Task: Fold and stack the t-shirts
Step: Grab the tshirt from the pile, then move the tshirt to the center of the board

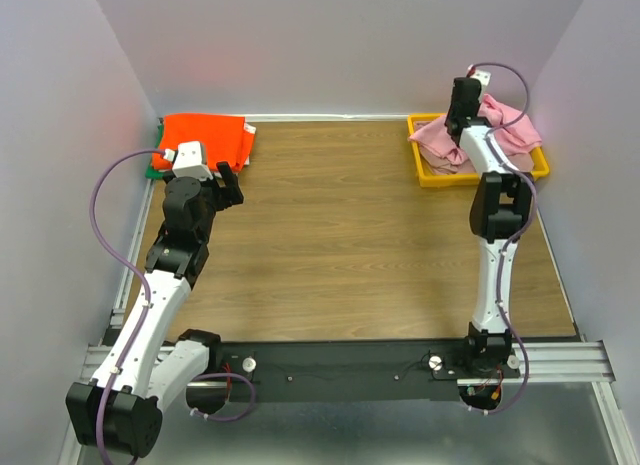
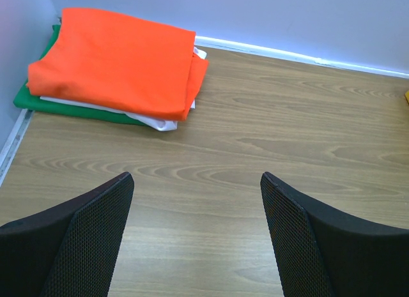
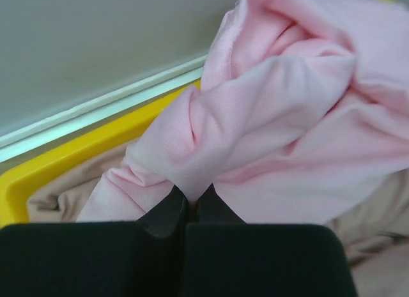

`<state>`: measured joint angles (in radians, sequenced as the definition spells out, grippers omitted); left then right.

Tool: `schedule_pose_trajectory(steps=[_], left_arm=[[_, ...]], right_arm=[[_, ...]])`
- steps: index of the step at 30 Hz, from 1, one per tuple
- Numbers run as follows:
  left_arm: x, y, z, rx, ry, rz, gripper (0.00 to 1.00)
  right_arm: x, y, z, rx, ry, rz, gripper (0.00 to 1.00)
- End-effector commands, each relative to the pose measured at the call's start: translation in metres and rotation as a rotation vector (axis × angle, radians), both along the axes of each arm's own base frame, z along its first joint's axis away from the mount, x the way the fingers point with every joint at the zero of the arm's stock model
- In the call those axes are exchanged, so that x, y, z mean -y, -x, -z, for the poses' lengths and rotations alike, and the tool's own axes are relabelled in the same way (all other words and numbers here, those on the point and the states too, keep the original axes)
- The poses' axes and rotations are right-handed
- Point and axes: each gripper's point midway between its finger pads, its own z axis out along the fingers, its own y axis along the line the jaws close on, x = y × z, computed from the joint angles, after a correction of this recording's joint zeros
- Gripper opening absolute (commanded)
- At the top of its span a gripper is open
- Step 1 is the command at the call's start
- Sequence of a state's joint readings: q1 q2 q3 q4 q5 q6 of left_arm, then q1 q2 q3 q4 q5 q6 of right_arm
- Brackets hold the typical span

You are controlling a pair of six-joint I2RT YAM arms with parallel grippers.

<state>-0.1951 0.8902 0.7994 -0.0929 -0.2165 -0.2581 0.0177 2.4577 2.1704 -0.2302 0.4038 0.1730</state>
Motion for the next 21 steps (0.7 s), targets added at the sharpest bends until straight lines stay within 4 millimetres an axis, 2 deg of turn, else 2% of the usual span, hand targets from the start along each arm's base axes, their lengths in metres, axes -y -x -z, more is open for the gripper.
schedule_pose_trajectory(steps=[1, 6, 7, 8, 9, 11, 12, 13, 15, 16, 18, 19, 20, 21], left_arm=[[-0.003, 0.001, -0.007, 0.022, -0.003, -0.005, 0.88], [-0.001, 0.003, -0.01, 0.034, 0.006, 0.009, 0.88], [0.0, 0.003, -0.011, 0.038, 0.008, 0.015, 0.88], [0.001, 0.004, -0.012, 0.039, 0.011, 0.021, 0.88], [0.002, 0.004, -0.012, 0.041, 0.013, 0.024, 0.88], [0.003, 0.005, -0.013, 0.045, 0.016, 0.035, 0.88], [0.005, 0.005, -0.014, 0.048, 0.017, 0.041, 0.88], [0.005, 0.005, -0.015, 0.051, 0.018, 0.042, 0.88], [0.005, 0.006, -0.016, 0.057, 0.021, 0.045, 0.88], [0.006, 0.006, -0.017, 0.059, 0.023, 0.053, 0.88], [0.007, 0.007, -0.019, 0.065, 0.025, 0.059, 0.88], [0.008, 0.007, -0.018, 0.064, 0.027, 0.065, 0.88], [0.009, 0.008, -0.019, 0.068, 0.028, 0.068, 0.88], [0.009, 0.007, -0.019, 0.067, 0.028, 0.071, 0.88]], right_arm=[[0.019, 0.028, -0.122, 0.164, 0.078, 0.059, 0.0], [0.02, 0.068, -0.175, 0.215, 0.089, 0.06, 0.0], [0.015, 0.073, -0.182, 0.227, 0.079, 0.04, 0.01], [0.012, 0.08, -0.178, 0.213, 0.075, 0.025, 0.0], [0.01, 0.093, -0.206, 0.26, 0.067, 0.014, 0.01], [-0.008, 0.106, -0.219, 0.285, 0.039, -0.043, 0.0], [-0.022, 0.117, -0.244, 0.337, 0.008, -0.098, 0.0], [-0.031, 0.124, -0.256, 0.363, -0.008, -0.133, 0.0], [-0.065, 0.137, -0.275, 0.4, -0.037, -0.221, 0.0], [-0.097, 0.151, -0.294, 0.434, -0.046, -0.3, 0.0], [-0.133, 0.165, -0.307, 0.456, -0.05, -0.392, 0.0], [-0.154, 0.172, -0.307, 0.454, -0.065, -0.443, 0.0], [-0.192, 0.188, -0.315, 0.471, -0.111, -0.559, 0.0], [-0.232, 0.203, -0.313, 0.461, -0.192, -0.686, 0.0]])
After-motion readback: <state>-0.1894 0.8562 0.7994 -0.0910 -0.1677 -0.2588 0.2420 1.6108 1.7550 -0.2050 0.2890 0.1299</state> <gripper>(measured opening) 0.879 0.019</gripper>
